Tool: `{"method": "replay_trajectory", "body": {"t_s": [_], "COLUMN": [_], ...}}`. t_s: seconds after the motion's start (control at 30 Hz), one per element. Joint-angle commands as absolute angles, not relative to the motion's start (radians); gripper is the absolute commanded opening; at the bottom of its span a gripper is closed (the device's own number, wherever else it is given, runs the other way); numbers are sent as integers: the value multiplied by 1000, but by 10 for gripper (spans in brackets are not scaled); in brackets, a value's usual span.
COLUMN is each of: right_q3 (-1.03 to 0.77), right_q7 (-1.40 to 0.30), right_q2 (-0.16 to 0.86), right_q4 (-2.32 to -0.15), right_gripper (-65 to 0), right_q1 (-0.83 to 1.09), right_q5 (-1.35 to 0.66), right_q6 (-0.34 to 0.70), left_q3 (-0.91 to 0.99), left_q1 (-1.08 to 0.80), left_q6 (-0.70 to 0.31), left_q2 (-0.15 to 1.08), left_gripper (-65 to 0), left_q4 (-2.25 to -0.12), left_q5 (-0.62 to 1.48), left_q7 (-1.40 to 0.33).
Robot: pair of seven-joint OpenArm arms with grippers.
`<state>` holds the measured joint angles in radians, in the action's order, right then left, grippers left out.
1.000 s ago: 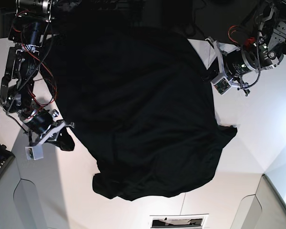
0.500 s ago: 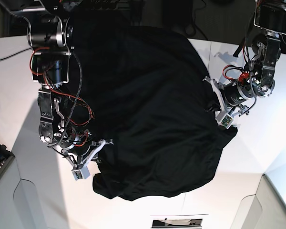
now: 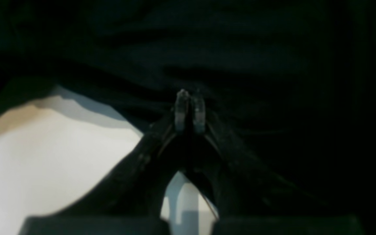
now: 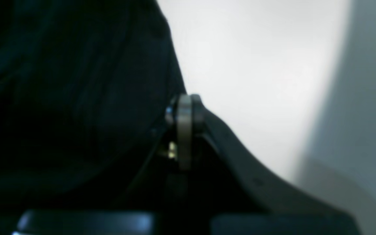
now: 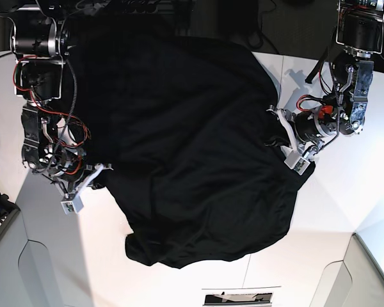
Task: Layout the t-shirt on the table in an organized manner, then fold the t-shirt properly
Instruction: 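Grasp the shirt side with the left gripper and pull it outward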
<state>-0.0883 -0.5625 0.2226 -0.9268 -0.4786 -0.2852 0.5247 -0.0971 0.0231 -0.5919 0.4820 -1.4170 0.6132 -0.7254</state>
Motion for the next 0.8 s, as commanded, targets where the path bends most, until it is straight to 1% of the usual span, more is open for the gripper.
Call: {"method": "replay_trajectory", "body": {"t_s": [0.0, 0.17, 0.37, 0.47, 0.57, 0.77], "right_q3": [-90, -105, -159, -165, -167, -167], "right_q7": [-587, -641, -664, -690, -734, -744], "right_q2": [239, 258, 257, 257, 253, 242], "right_q4": [-941, -979, -1162, -1264, -1351, -1436], "right_gripper": [-650, -650, -650, -650, -650, -650], "right_q1": [-488, -422, -288, -226, -170, -70], "right_q5": [-311, -417, -439, -456, -476, -492], "right_q6": [524, 524, 524, 524, 523, 524], "left_q3": [-93, -98, -131, -204, -310, -468], "left_q1": [43, 73, 153, 231, 311, 450], "left_q6": [-599, -599, -599, -599, -594, -487], "left_q2": [496, 497, 496, 496, 495, 459], "left_gripper": [-630, -630, -630, -630, -630, -630], "left_q4": [-1427, -1422, -1332, -1231, -1135, -996], "left_q5": [607, 598, 556, 547, 494, 385], "left_q7": [-711, -708, -676, -667, -609, -537]}}
